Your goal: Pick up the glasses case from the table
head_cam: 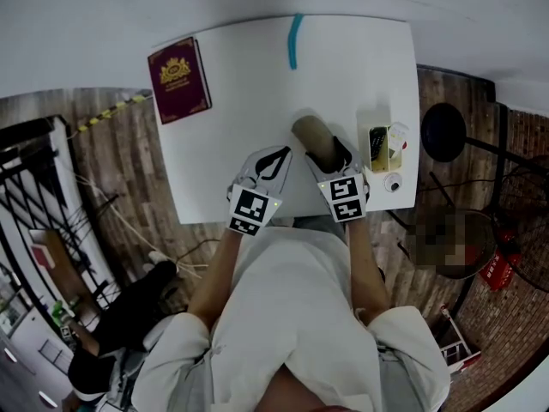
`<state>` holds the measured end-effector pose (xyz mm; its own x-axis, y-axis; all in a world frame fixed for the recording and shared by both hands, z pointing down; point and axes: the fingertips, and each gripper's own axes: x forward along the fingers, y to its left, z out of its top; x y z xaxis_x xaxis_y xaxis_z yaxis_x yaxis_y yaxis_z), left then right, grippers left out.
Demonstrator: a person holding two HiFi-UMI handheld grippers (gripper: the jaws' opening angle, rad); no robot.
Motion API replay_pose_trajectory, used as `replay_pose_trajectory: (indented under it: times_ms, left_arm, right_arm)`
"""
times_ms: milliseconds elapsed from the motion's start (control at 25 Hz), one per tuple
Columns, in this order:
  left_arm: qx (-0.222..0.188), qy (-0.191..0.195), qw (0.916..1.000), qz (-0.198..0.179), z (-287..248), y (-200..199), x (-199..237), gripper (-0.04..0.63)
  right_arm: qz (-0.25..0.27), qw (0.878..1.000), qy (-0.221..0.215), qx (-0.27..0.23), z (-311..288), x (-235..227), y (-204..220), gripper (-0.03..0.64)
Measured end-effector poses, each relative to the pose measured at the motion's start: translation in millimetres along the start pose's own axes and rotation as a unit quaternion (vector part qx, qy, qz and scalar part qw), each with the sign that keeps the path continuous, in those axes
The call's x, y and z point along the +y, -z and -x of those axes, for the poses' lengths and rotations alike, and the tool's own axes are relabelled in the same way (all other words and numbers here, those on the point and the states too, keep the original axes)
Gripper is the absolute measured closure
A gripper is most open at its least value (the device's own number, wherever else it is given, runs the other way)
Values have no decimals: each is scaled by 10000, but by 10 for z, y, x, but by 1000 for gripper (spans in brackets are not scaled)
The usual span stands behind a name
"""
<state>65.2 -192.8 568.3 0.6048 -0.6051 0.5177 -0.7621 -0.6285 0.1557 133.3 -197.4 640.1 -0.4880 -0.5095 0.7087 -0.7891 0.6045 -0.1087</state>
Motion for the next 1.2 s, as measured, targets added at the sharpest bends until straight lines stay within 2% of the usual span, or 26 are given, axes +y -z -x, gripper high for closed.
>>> replay_pose_trajectory:
  times_ms: [520,1200]
  left_arm:
    - [-348,-164,9992,-119,204,-325,82,577]
    - [-1163,-175,9923,-400,740,-837,66,577]
  right_arm:
    - [149,9964,99,-834,437,-1,-642,287]
    - [227,9786,416,-2002,1219,248,-1270,288]
